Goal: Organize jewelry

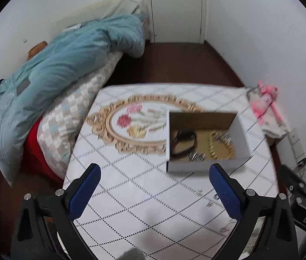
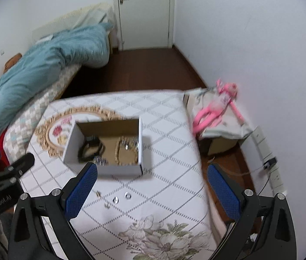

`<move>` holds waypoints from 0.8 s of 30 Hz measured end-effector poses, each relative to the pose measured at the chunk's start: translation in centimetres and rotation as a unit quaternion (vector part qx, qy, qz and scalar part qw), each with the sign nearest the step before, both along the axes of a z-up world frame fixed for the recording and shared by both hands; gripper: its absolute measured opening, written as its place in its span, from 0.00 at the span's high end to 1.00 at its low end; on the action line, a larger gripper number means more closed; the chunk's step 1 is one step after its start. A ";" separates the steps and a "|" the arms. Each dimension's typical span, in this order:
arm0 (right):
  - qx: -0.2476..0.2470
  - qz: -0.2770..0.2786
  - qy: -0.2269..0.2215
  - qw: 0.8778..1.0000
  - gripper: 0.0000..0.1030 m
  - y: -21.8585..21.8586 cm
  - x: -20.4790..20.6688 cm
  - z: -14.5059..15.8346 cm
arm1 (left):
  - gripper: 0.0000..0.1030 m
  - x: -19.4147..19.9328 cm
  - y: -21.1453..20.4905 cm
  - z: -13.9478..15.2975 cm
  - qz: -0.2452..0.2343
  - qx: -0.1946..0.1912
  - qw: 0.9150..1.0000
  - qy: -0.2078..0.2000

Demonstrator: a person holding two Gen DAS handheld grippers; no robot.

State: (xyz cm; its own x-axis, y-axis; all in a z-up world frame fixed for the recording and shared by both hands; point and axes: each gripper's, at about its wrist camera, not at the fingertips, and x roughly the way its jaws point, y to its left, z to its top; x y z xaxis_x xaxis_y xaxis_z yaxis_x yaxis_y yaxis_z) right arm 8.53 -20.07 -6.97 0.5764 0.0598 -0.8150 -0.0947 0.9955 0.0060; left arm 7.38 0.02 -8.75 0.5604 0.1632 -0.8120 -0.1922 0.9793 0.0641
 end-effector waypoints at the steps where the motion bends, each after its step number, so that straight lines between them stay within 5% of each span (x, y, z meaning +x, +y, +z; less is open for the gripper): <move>1: 0.005 0.003 0.012 1.000 0.00 -0.1 0.2 -1.2 | 0.01 0.0 0.0 -0.9 0.002 0.003 1.000 0.009; 4: 0.014 0.013 0.051 0.999 0.05 0.1 0.7 -5.4 | 0.01 0.3 -0.1 -5.1 0.005 0.010 0.998 0.057; 8: 0.012 0.019 0.093 0.995 0.26 0.2 1.4 -10.6 | 0.01 0.2 -0.3 -9.6 0.005 0.018 0.994 0.105; 12: 0.009 0.033 0.106 0.994 0.37 0.6 1.5 -14.0 | 0.01 0.1 -0.4 -11.8 0.004 0.015 0.992 0.125; 19: -0.003 0.061 0.093 0.994 0.46 2.3 1.8 -15.6 | 0.01 0.2 -1.0 -13.0 -0.013 0.009 0.991 0.131; 24: -0.025 0.084 0.077 0.993 0.61 4.1 1.7 -16.0 | 0.02 0.1 -1.5 -13.2 -0.022 0.006 0.991 0.129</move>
